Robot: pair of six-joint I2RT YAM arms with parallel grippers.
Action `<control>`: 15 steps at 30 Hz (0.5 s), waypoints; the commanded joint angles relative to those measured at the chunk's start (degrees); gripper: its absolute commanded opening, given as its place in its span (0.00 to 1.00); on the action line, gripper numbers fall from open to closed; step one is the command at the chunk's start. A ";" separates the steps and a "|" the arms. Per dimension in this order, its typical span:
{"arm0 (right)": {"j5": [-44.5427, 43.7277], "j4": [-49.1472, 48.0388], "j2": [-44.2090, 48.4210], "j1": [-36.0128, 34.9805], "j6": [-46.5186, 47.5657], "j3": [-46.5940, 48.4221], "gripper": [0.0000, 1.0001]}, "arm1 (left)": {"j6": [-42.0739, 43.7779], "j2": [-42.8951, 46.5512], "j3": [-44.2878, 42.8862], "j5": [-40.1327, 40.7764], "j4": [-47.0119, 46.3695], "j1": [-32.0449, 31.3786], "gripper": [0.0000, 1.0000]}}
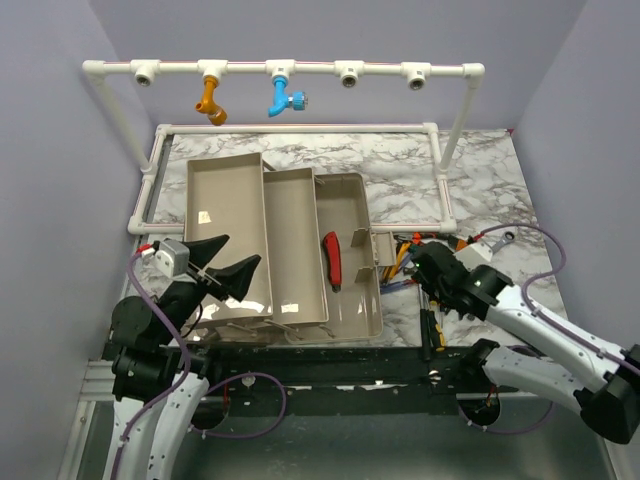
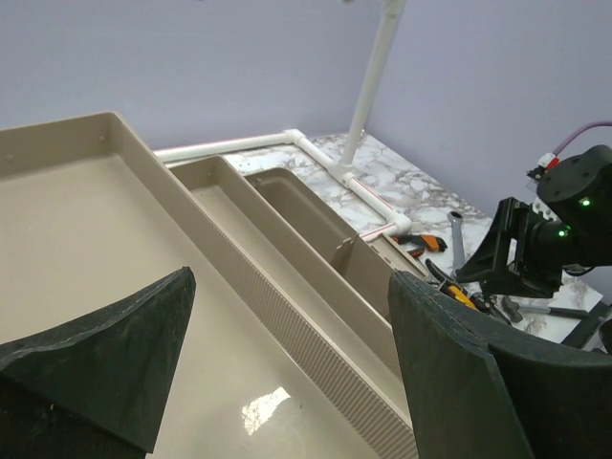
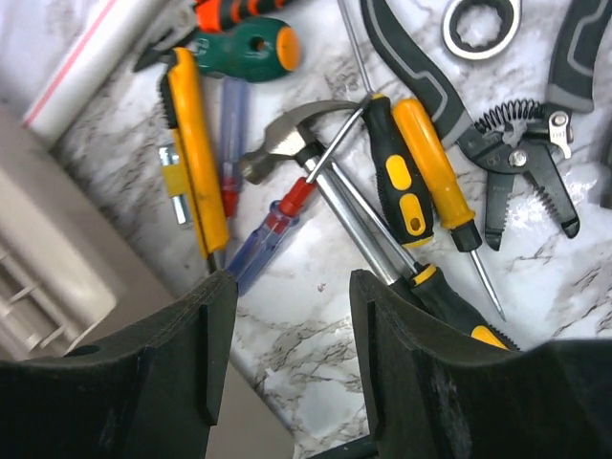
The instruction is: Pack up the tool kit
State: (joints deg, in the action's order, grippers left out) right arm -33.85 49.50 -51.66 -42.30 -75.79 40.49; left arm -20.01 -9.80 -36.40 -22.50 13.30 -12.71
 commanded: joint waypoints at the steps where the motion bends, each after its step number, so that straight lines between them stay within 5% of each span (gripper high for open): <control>1: 1.38 -1.16 -7.63 -0.23 -8.96 0.86 0.57 | -0.91 -3.02 -1.09 -2.29 0.60 0.45 0.83; 15: 3.40 -12.64 -21.00 3.18 -16.59 0.11 0.54 | -0.59 -1.63 -0.42 -2.22 0.24 0.46 0.83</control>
State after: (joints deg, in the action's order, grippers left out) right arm -30.39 41.32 -69.78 -41.34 -90.61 40.53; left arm -20.40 -12.21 -36.42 -23.07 13.80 -12.69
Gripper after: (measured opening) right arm 0.547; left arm 0.835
